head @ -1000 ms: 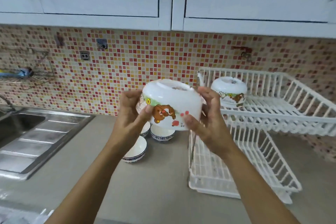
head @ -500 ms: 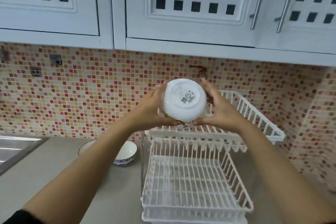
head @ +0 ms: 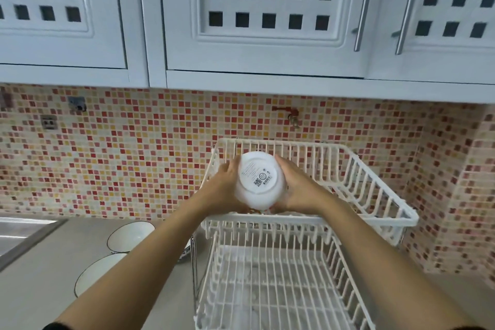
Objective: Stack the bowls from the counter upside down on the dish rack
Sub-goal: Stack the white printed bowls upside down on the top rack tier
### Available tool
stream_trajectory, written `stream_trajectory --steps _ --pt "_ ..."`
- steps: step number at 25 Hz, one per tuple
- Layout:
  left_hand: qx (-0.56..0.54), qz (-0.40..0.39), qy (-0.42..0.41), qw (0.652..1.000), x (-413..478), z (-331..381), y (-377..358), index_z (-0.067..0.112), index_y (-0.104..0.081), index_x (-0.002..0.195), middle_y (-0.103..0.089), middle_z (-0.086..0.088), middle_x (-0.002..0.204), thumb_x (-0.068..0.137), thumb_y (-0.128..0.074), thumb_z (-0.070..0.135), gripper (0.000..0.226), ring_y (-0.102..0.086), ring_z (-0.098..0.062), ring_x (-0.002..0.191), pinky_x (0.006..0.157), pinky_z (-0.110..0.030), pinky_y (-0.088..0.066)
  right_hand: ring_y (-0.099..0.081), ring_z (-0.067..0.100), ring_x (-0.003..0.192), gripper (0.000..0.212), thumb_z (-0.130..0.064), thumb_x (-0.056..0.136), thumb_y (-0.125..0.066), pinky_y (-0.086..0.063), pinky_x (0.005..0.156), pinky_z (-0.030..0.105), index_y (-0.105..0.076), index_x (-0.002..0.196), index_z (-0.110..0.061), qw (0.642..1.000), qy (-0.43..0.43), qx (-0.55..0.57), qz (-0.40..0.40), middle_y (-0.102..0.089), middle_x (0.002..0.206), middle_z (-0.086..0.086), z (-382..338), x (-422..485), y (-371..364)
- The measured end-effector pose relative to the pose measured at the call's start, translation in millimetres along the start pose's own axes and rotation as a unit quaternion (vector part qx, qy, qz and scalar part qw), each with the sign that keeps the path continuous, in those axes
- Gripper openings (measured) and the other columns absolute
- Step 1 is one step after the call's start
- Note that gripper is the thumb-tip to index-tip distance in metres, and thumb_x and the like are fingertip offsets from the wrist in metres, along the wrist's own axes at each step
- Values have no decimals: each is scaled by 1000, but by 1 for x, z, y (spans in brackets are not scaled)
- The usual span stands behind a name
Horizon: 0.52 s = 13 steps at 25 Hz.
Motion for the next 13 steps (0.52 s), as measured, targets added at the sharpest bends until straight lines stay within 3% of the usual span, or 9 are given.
stream_trajectory --steps 3,7,10,13 --pt "-5 -17 11 1000 5 -4 -1 12 11 150 -9 -12 159 62 -86 28 131 -19 -29 145 116 -40 -24 -14 17 144 123 -32 55 -84 -20 117 38 -5 149 -25 999 -23 -8 -22 -13 155 -2 -1 -1 1" --pt "-40 -43 9 998 -1 -2 4 15 14 150 12 -6 161 69 -81 31 126 12 -22 148 119 -44 -5 8 17 146 123 -16 67 -79 -7 117 37 13 149 -22 996 -78 -23 -42 14 159 -3 -4 -9 1" --pt "-48 16 -14 999 -14 -1 31 15 4 152 7 -3 161 86 -64 35 97 6 -18 149 119 -39 -4 12 14 146 110 -12 76 -70 0 116 36 12 149 -23 996 -92 -22 2 17 158 -6 -24 -13 11" --pt "-61 84 -4 995 -36 -17 67 18 -9 152 -7 -1 161 96 -43 39 68 -10 -21 149 119 -38 -15 5 13 147 95 -15 84 -61 -8 117 38 6 150 -27 997 -62 -12 50 12 159 -9 -67 -11 14"
Point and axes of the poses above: each hand's wrist, its own x-axis towards the middle knuckle, its own y-axis out of the back of the hand, z = x × y, the point moved 6 cm from there along x, towards the middle knuckle
